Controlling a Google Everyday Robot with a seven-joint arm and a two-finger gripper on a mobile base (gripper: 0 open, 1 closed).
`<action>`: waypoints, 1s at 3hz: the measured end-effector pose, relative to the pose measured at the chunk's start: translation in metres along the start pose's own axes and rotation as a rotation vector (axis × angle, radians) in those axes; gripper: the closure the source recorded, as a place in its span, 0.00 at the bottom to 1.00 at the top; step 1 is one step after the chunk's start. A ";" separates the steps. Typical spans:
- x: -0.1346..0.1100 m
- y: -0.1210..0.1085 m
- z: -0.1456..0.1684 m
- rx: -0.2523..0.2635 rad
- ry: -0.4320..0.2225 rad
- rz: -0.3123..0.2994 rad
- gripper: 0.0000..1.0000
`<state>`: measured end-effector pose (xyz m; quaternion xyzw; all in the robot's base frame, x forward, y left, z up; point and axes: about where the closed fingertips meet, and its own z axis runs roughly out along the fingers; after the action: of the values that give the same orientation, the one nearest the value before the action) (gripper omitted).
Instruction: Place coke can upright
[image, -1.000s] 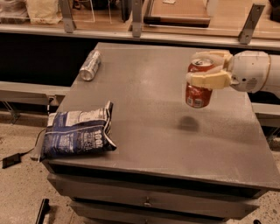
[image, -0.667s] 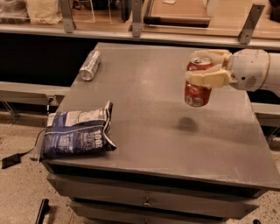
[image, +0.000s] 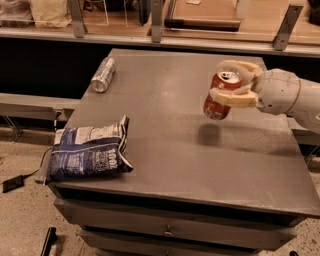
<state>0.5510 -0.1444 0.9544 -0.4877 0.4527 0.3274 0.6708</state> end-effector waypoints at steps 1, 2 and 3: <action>-0.001 0.001 0.004 -0.018 0.044 0.005 1.00; 0.006 0.009 0.007 -0.067 0.102 0.047 1.00; 0.013 0.020 0.014 -0.111 0.089 0.053 0.97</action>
Offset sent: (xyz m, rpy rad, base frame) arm -0.0045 0.0028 -0.0130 -0.1580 0.1309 0.0245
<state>0.5425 -0.1248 0.9366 -0.5261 0.4759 0.3476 0.6131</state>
